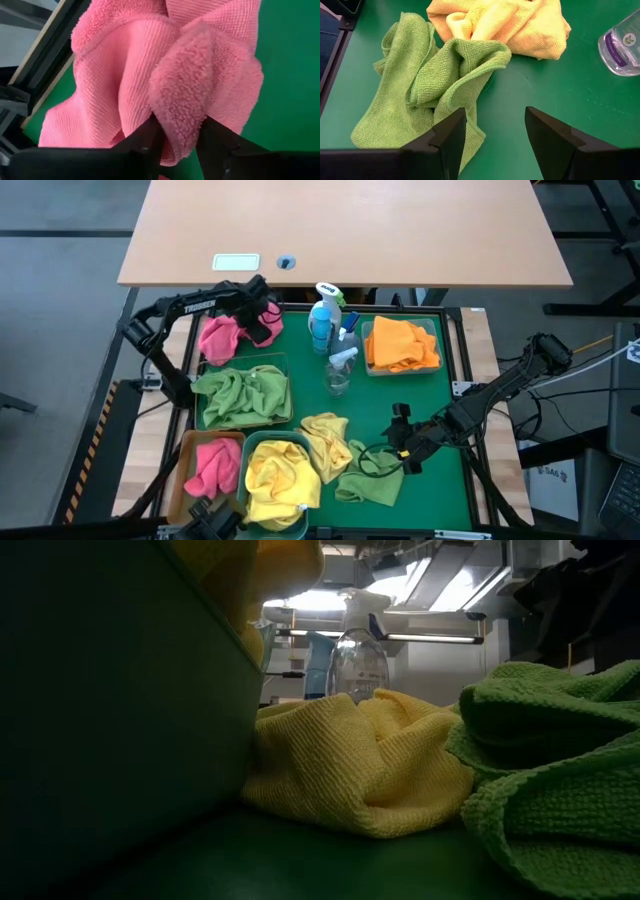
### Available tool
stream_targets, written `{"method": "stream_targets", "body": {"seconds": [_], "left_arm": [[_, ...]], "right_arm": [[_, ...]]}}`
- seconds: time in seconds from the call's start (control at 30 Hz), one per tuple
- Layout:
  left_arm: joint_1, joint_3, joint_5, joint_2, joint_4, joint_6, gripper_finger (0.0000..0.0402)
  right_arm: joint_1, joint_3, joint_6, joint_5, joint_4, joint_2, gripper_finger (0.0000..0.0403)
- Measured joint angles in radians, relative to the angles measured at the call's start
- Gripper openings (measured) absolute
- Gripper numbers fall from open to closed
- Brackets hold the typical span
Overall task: Sort microfiber towel by color & place in baskets
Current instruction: Put the pink towel into the orange bin
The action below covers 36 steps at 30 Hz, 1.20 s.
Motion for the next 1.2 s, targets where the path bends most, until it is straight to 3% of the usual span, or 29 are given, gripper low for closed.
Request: {"method": "stream_targets", "body": {"seconds": [0.2, 0.43, 0.8, 1.0, 1.2], "left_arm": [[-0.026, 0.000, -0.056, -0.046, -0.006, -0.021, 0.0009], [-0.076, 0.000, -0.059, -0.242, -0.019, -0.070, 0.0002], [-0.233, 0.010, -0.059, -0.704, 0.035, -0.323, 0.0001], [-0.304, 0.140, -0.060, -0.864, 0.041, -0.426, 0.0000], [-0.372, 0.362, 0.005, -0.896, 0.037, -0.472, 0.0000]], "right_arm": [[0.000, 0.000, 0.000, 0.000, 0.000, 0.000, 0.0205], [0.000, 0.000, 0.000, 0.000, 0.000, 0.000, 0.0205], [0.000, 0.000, 0.000, 0.000, 0.000, 0.000, 0.0205], [0.000, 0.000, 0.000, 0.000, 0.000, 0.000, 0.0205], [0.000, 0.000, 0.000, 0.000, 0.000, 0.000, 0.0205]]}}
